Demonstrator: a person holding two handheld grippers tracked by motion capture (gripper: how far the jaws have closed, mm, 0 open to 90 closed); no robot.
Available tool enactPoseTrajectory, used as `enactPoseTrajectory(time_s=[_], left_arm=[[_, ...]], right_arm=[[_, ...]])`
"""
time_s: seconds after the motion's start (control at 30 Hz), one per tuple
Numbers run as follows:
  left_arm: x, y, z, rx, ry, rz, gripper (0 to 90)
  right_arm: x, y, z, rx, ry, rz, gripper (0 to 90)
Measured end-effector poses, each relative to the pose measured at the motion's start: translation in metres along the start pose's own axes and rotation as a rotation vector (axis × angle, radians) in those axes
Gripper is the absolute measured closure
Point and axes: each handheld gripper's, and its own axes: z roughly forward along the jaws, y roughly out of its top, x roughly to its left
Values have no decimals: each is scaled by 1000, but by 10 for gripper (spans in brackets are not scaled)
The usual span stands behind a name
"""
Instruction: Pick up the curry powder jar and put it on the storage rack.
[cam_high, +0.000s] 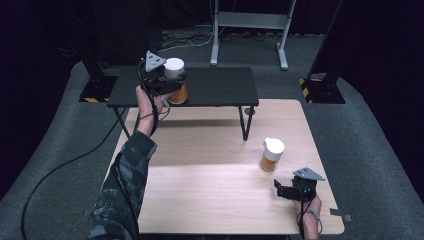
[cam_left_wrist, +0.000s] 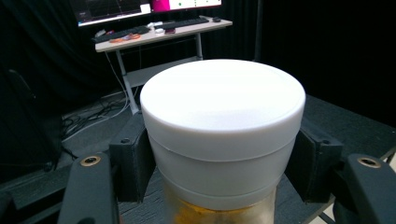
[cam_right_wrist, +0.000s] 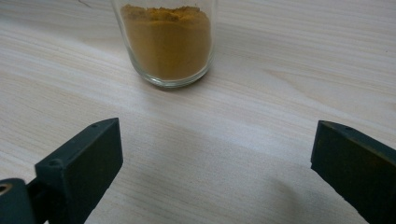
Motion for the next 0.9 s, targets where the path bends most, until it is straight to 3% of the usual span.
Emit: enactPoseTrajectory(time_s=[0.13,0.4,0.67,0.77,0.9], left_arm=[[2,0,5,16,2,-9,332],[13,-8,7,-9,-24,-35,331],[11,-7,7,-1,-20,-28,330],[5,-5,6,3,4,-7,323],[8,-2,6,20,-11,-5,291]], right_arm=[[0,0,0,-1,0,1,10],[2,-1,-1,-7,-7,0,11],[2,-2,-1,-12,-11,-3,11],[2,-2,-1,-13,-10,-1,11],[2,-3,-2,-16,-12,-1,11]])
